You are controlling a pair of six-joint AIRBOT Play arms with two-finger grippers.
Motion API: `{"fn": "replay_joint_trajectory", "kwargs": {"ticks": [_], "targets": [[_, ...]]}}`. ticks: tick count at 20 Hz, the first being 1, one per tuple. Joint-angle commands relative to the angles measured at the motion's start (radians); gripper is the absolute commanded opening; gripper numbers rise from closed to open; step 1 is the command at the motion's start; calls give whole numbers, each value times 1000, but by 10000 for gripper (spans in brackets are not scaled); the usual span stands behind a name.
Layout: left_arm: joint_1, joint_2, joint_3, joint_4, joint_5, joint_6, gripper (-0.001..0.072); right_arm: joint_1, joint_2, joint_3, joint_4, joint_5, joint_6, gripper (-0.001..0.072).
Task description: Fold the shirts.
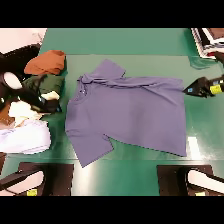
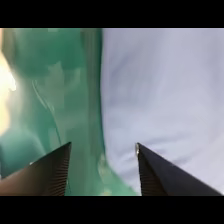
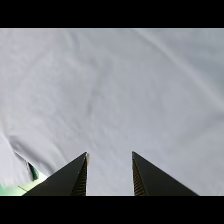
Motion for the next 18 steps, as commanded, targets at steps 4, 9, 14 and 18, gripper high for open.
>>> {"fn": "replay_joint_trajectory", "kwargs": {"ticks": [4, 9, 14, 18], "targets": [[-53, 58, -287, -112, 152, 51, 481, -44, 169, -184, 14, -48, -3, 323], [-155, 55, -306, -110, 192, 29, 171, -48, 225, -188, -49, -28, -3, 324], [-155, 74, -208, -111, 139, 30, 27, -134, 286, -249, -381, 55, 75, 338], [-155, 116, -138, -111, 140, 40, 27, -257, 301, -526, -439, 50, 77, 572]]}}
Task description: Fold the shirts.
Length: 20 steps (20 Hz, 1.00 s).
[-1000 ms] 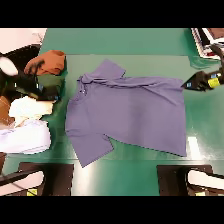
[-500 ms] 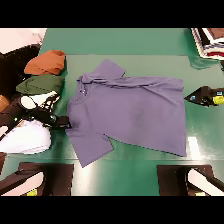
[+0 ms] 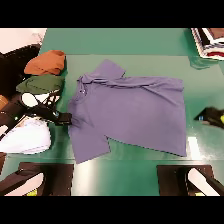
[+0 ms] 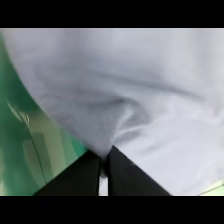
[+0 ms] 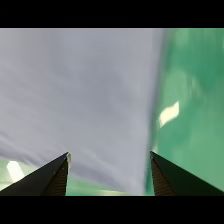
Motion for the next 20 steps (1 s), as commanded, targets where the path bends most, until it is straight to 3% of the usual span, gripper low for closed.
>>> {"fn": "replay_joint_trajectory", "kwargs": {"ticks": [1, 2, 3, 10, 12, 16, 20], "targets": [[-2, 20, 53, -4, -8, 7, 27, -87, 3, -219, -86, 0, 18, 570], [-2, 20, 53, -6, -3, 7, 27, -92, -12, -267, -87, -6, 18, 567], [-2, 19, 52, -7, 4, 7, 27, -90, -31, -308, -85, -12, 18, 499], [-2, 19, 53, -10, 35, 16, 28, 82, -134, -378, -89, -95, 48, 490], [-2, 19, 53, -10, 34, 16, 27, 122, -146, -378, -87, -110, 56, 450], [-2, 23, 55, -10, 31, 16, 27, 198, -98, -374, -87, -133, 55, 12], [-2, 141, 158, -6, 11, 7, 27, 255, 58, -217, -76, -109, 56, 13]]}}
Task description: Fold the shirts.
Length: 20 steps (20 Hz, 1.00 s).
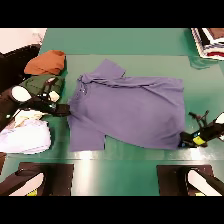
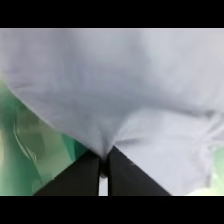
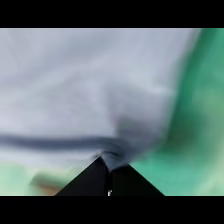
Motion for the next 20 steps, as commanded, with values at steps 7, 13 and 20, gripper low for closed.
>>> {"fn": "replay_joint_trajectory", "kwargs": {"ticks": [7, 13, 20], "targets": [[0, 272, 705, 10, -38, -30, 27, 113, 255, 840, 60, -53, 27, 13], [0, 272, 1217, 23, 55, -94, 26, -23, 260, 1361, 61, -76, 27, 13], [0, 201, 1181, 73, 1, -136, 26, -77, 159, 1490, 88, 32, 27, 12]]}}
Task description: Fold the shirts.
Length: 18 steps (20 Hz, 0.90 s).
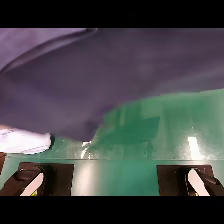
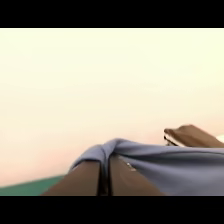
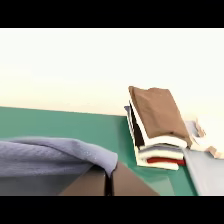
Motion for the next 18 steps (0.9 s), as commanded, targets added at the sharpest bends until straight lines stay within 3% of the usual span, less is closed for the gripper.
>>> {"fn": "replay_joint_trajectory", "kwargs": {"ticks": [1, 6, 10, 13, 18], "targets": [[0, -77, -60, 22, -87, -19, 26, 18, -75, -8, 19, 74, 2, 12], [0, -367, -193, 14, -290, -19, 27, 169, -291, -214, -69, 181, 3, 12], [0, -616, -263, -7, -292, -16, 27, 241, -517, -311, -168, 185, 3, 12], [0, -788, -264, -6, -190, -16, 28, 243, -710, -286, -166, 135, 3, 12], [0, -934, -262, -11, 152, 1, 27, 243, -966, -86, -156, -11, 2, 12]]}}
